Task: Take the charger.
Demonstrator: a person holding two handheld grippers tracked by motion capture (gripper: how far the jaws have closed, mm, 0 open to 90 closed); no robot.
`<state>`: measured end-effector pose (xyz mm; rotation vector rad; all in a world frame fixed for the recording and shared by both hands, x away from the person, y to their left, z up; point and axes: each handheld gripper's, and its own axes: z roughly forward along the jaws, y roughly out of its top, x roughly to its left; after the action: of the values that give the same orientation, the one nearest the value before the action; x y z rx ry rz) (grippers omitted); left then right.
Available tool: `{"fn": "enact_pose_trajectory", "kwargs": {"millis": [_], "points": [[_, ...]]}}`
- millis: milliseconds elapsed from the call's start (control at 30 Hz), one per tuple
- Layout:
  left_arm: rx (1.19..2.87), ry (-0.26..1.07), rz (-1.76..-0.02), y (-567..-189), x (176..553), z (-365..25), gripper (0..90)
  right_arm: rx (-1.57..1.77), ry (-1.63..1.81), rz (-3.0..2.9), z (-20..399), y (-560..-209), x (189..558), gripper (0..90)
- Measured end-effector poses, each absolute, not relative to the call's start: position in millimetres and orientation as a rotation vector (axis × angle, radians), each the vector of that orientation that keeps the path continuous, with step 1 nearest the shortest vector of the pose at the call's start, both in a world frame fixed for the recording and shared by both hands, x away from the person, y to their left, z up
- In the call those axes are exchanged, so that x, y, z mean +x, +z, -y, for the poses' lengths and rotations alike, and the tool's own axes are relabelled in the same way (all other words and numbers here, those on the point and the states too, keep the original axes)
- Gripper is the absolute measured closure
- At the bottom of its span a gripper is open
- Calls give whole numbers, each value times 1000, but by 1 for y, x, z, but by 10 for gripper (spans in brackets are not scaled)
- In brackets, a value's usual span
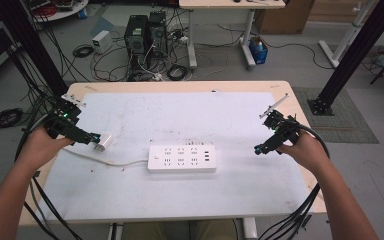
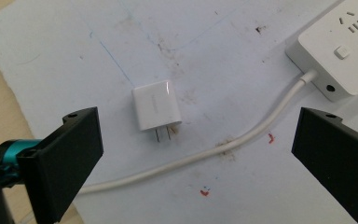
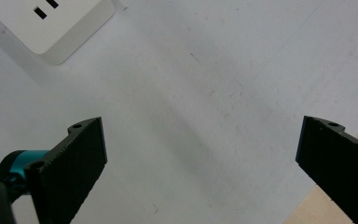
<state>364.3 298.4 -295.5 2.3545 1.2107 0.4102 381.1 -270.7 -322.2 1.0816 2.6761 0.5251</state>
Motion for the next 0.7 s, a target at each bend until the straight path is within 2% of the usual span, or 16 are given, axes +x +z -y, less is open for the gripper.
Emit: {"fn": "enact_pose_trajectory", "kwargs": {"millis": [700], "points": [[2325,434,-1228,-293,359,-301,19,1067,554,-2661,271,-322,371,10]]}}
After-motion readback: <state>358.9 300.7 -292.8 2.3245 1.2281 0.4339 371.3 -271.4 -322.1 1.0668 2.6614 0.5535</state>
